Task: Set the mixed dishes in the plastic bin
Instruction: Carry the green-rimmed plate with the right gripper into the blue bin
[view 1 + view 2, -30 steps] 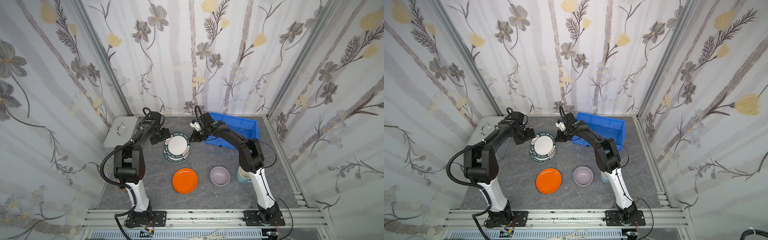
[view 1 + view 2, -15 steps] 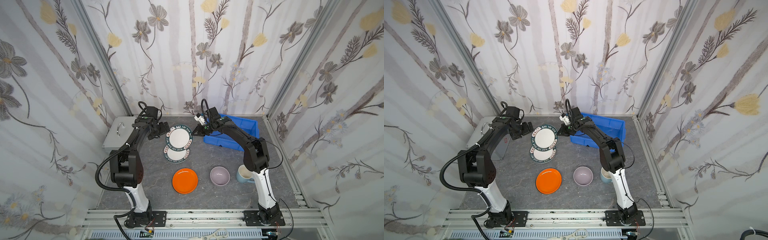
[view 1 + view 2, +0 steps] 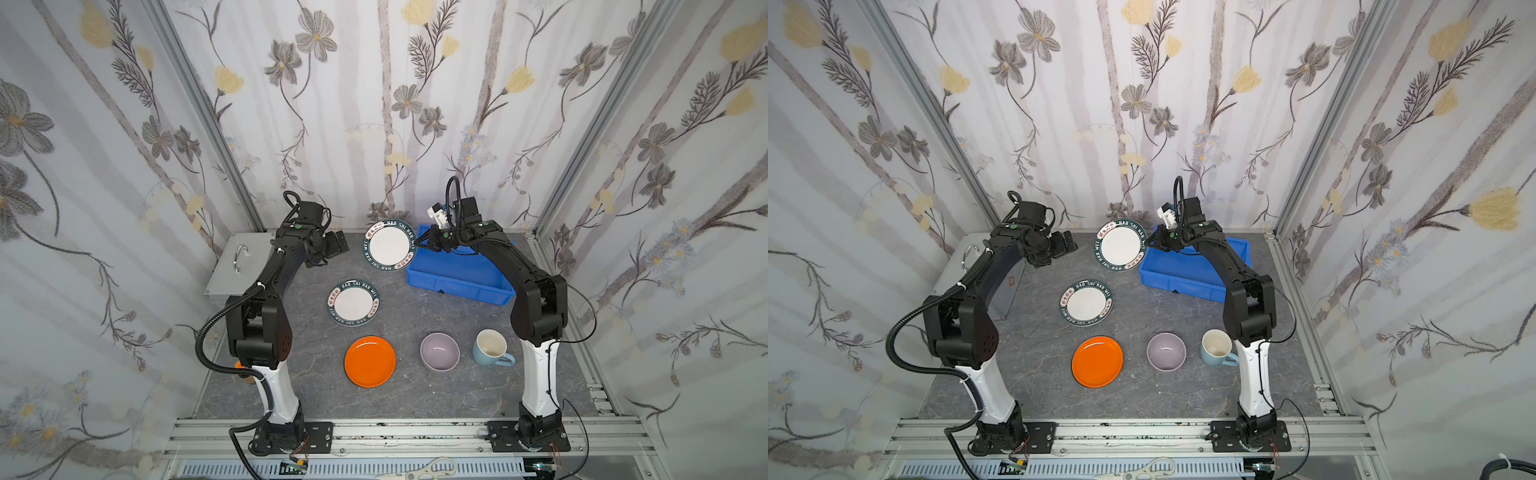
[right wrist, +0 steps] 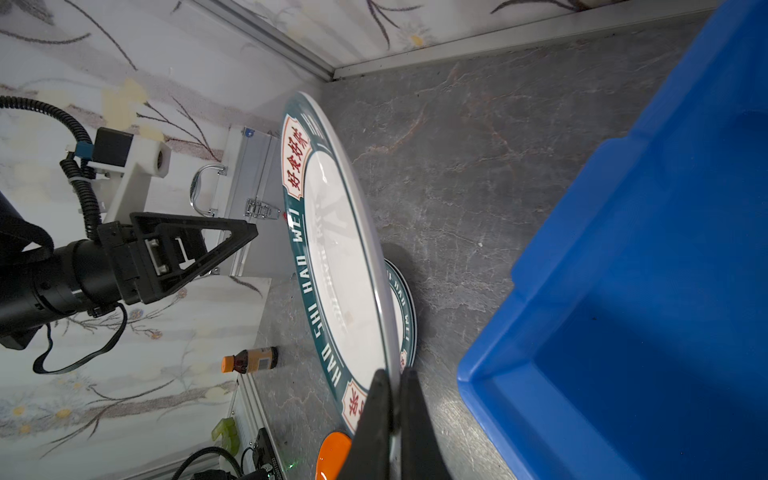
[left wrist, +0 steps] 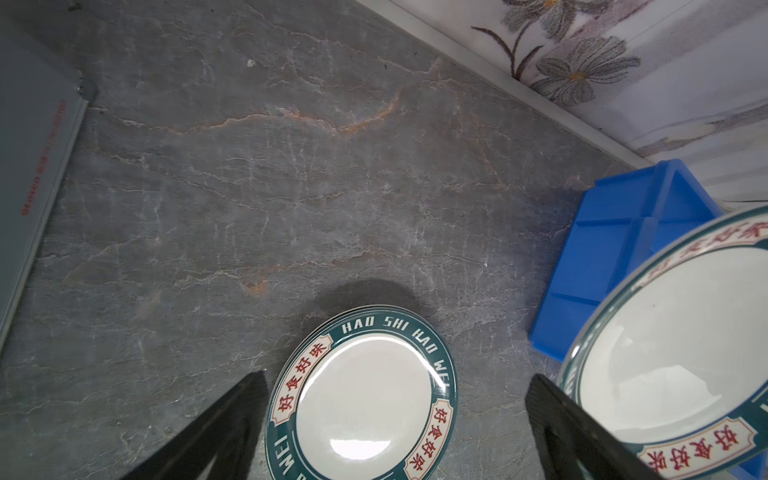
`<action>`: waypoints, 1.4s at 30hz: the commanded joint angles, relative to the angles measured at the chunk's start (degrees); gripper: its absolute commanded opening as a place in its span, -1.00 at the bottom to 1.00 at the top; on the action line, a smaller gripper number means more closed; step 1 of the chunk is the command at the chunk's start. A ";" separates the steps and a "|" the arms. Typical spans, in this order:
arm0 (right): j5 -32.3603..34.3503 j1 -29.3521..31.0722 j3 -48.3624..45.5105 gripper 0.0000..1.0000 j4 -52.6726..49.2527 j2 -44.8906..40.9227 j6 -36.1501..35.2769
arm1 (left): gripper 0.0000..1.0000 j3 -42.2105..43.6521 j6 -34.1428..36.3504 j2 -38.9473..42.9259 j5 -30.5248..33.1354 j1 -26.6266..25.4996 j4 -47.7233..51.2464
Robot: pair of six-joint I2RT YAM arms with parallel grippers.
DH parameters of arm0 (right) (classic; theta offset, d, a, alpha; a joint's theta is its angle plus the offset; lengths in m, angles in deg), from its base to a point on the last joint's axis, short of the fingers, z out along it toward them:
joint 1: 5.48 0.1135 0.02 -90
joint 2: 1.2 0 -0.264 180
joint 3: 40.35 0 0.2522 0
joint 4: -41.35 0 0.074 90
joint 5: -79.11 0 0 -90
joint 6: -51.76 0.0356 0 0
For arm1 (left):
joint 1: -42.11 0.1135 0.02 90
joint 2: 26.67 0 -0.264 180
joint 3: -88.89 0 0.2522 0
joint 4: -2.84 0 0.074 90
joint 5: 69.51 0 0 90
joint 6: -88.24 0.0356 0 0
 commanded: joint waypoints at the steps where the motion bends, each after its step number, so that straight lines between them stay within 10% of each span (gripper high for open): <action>1: -0.26 -2.54 -1.62 -1.00 3.96 -2.25 -0.07 | 1.00 -3.02 1.04 -1.64 0.10 -1.41 0.88; 19: 7.25 -13.96 -17.73 -1.00 8.10 -9.31 -1.14 | 1.00 -21.51 4.96 -13.39 -0.77 -11.40 7.76; 42: 5.63 -11.39 -22.30 -1.00 10.78 0.21 -0.21 | 1.00 -13.45 6.30 -10.00 0.81 -11.69 6.92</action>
